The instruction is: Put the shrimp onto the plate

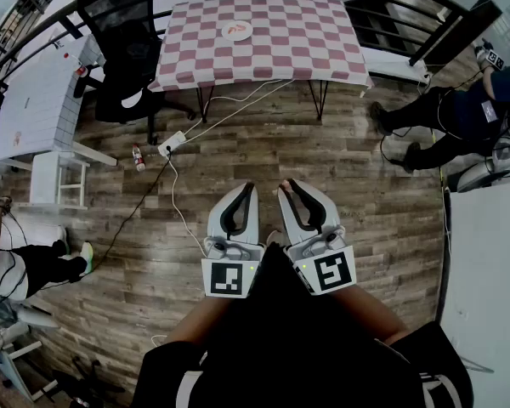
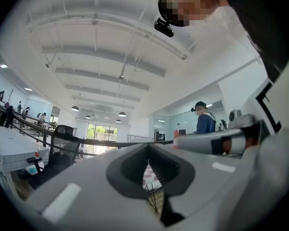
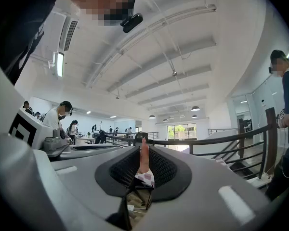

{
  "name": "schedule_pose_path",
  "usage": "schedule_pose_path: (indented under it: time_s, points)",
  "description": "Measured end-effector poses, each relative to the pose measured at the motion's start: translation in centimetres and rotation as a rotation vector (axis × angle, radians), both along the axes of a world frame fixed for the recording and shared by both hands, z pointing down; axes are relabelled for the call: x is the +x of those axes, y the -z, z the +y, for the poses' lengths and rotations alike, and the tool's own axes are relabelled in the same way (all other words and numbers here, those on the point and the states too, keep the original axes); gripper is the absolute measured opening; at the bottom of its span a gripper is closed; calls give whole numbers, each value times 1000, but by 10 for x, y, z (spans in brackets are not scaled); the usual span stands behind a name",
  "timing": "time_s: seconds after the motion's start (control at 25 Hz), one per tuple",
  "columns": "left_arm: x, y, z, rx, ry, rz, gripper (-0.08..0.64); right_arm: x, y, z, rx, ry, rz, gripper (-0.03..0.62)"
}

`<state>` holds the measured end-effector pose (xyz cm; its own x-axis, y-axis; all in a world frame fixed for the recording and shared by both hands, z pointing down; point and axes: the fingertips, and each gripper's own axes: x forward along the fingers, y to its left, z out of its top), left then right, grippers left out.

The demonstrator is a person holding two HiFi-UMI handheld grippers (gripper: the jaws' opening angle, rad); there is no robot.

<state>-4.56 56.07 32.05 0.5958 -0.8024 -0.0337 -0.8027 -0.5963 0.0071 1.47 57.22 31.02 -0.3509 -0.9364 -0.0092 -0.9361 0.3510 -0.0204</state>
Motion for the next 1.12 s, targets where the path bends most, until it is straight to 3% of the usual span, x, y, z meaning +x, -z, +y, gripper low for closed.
schedule_pose_path:
  time_s: [0.16, 0.36, 0.56, 0.76, 0.92, 1.12]
  points:
    - [9, -7, 4, -7, 7, -7, 9, 11, -7, 6, -1, 0, -5, 57]
    - [16, -14, 2, -23, 10, -21, 9, 28, -12, 12, -15, 34, -84, 58]
    - [23, -25, -10, -28, 8, -41, 9, 61, -19, 4, -20, -23, -94, 58]
    - [24, -14, -42, 25, 36, 26, 9, 80, -23, -13, -22, -64, -50, 58]
    - [27, -12, -75, 48, 41, 11, 9, 83, -33, -35, -50, -51, -53, 58]
    - [24, -29, -124, 17, 56, 10, 9, 90, -45, -79, -70, -56, -45, 58]
